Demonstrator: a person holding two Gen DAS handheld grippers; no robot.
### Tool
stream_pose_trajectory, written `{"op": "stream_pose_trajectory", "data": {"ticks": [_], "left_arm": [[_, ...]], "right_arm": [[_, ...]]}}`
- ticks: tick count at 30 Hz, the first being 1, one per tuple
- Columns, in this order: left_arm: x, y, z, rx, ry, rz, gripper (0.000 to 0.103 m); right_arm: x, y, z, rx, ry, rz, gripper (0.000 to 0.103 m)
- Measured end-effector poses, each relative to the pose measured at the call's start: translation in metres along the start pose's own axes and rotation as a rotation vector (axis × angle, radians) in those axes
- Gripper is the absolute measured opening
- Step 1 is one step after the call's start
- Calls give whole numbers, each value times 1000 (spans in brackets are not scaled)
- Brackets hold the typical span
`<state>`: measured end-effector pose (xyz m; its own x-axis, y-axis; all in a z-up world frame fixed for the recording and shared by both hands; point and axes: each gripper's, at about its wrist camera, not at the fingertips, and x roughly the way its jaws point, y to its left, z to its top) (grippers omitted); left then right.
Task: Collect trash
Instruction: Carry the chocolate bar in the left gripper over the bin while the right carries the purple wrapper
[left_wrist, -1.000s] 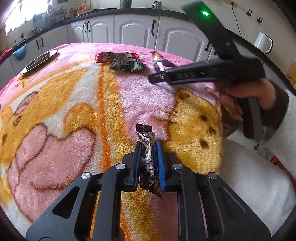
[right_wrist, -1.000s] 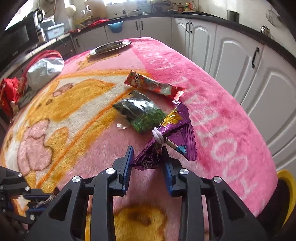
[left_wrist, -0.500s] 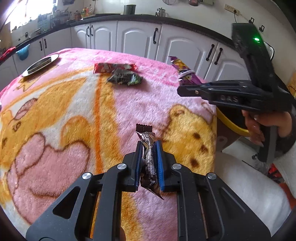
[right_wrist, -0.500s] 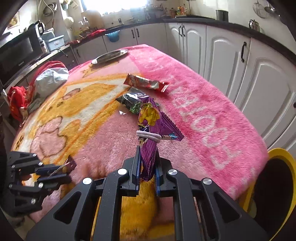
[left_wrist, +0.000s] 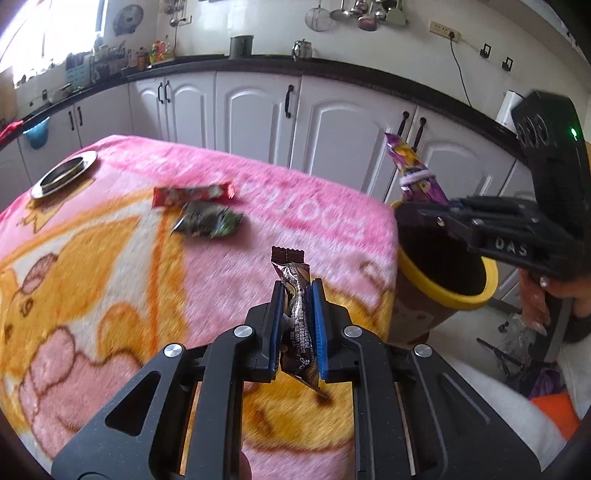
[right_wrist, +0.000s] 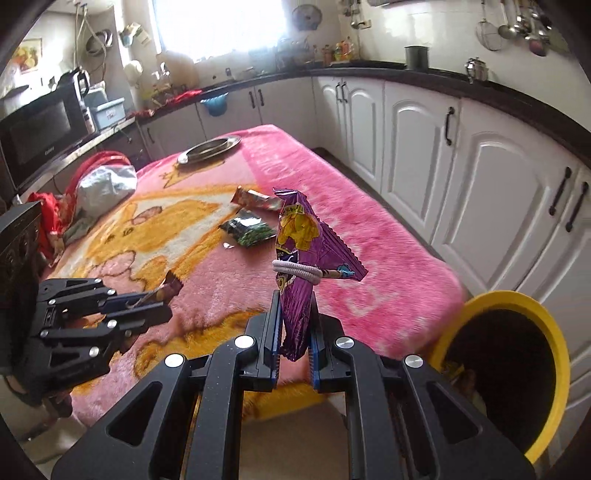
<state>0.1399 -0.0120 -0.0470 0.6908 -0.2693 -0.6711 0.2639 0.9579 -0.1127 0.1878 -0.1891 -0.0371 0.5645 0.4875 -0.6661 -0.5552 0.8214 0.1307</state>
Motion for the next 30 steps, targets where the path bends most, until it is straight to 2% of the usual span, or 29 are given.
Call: {"op": "stream_pose_trajectory", "data": {"ticks": [14, 30], "left_arm": [[17, -55, 41, 40, -54, -72, 10], [66, -128, 66, 94, -19, -182, 10]], "right_arm": [[-54, -68, -19, 150, -91, -89, 12], [-86, -137, -67, 327, -118, -228, 12]]}}
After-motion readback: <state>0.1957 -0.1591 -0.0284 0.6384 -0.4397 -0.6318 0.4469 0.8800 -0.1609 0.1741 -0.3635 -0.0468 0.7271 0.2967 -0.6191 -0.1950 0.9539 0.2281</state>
